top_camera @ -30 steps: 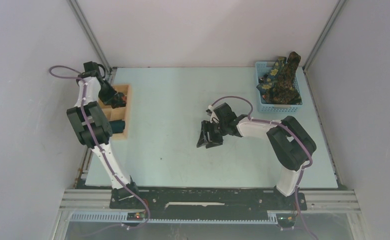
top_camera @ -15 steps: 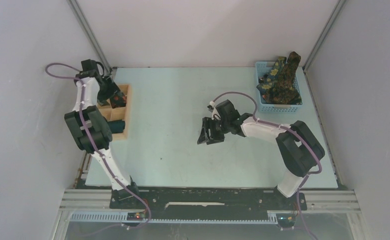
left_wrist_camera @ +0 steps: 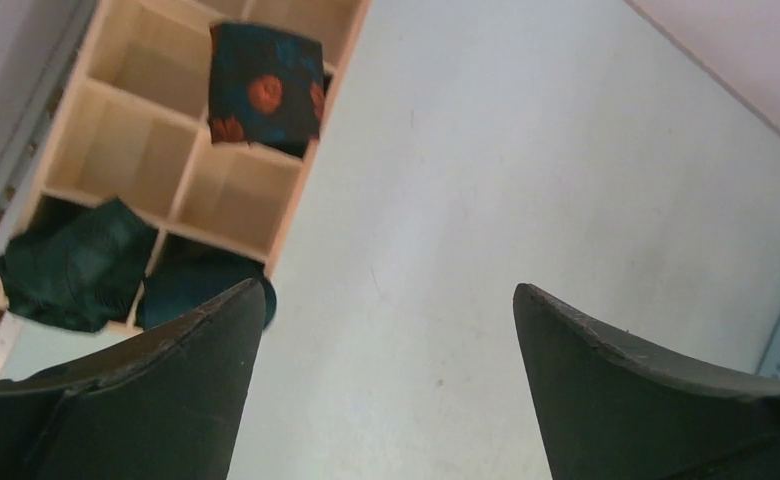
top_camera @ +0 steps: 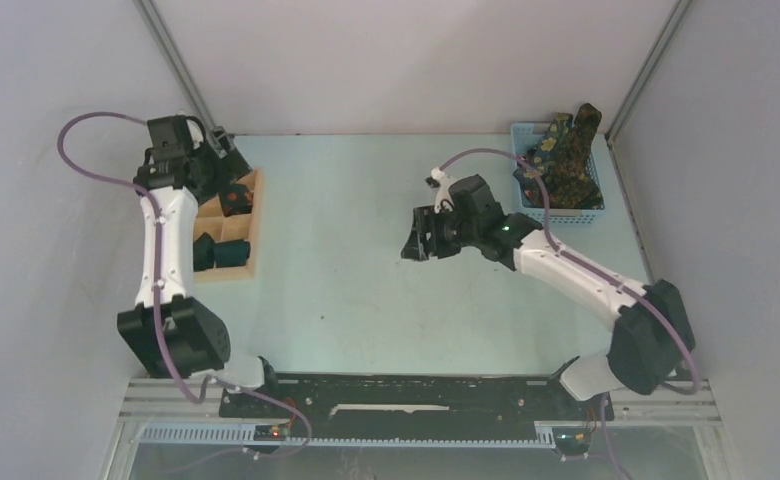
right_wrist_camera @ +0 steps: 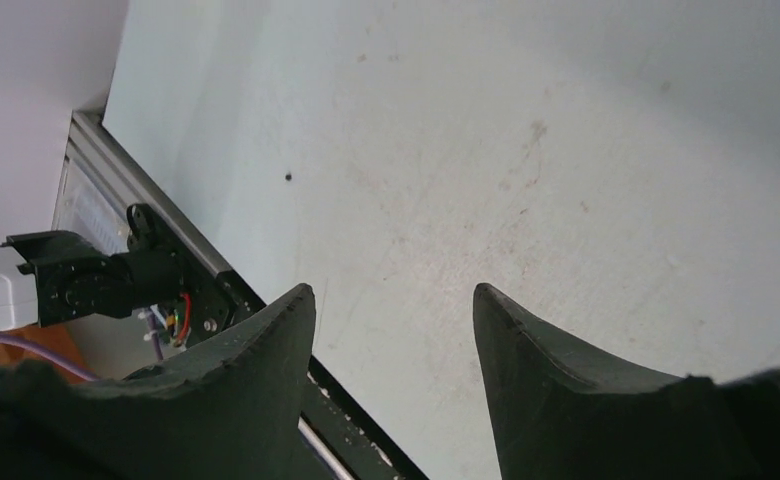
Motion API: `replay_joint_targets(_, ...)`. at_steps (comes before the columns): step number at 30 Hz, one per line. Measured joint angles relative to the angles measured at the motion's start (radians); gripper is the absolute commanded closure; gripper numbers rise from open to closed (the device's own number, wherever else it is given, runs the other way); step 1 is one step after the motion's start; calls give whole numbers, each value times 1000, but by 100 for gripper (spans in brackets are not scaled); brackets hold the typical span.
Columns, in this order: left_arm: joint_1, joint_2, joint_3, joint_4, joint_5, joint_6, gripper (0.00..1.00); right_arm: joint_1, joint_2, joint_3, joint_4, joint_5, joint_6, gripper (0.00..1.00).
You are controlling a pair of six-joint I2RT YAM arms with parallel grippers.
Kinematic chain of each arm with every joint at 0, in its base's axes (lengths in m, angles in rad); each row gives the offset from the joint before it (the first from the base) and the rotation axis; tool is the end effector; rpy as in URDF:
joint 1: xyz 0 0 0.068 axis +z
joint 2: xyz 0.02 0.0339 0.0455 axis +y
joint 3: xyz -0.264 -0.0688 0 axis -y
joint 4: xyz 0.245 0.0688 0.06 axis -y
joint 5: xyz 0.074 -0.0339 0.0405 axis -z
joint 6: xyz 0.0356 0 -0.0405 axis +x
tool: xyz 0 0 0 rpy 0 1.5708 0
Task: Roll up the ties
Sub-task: Reset both arms
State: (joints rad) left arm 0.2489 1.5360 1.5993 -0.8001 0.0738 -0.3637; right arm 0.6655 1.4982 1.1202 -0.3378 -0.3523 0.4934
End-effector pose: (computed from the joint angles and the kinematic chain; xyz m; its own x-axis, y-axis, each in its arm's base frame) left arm 0.3230 0.0794 0.3791 -0.5401 -0.5033 -0.6745 -0.4118 0.8570 -0.3098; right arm 0.2534 0.2145 0.2717 -0.8261 -0.0833 -0.5573 -0.4463 0.7006 0.5568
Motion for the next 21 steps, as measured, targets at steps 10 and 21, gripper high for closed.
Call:
replay_joint_targets(10, -112, -415, -431, 19, 51, 6, 0, 0, -306, 4, -34, 190, -98, 16)
replay_joint_targets(21, -146, -812, -765, 74, 97, -20, 0, -21, -529, -187, 46, 369, -89, 0)
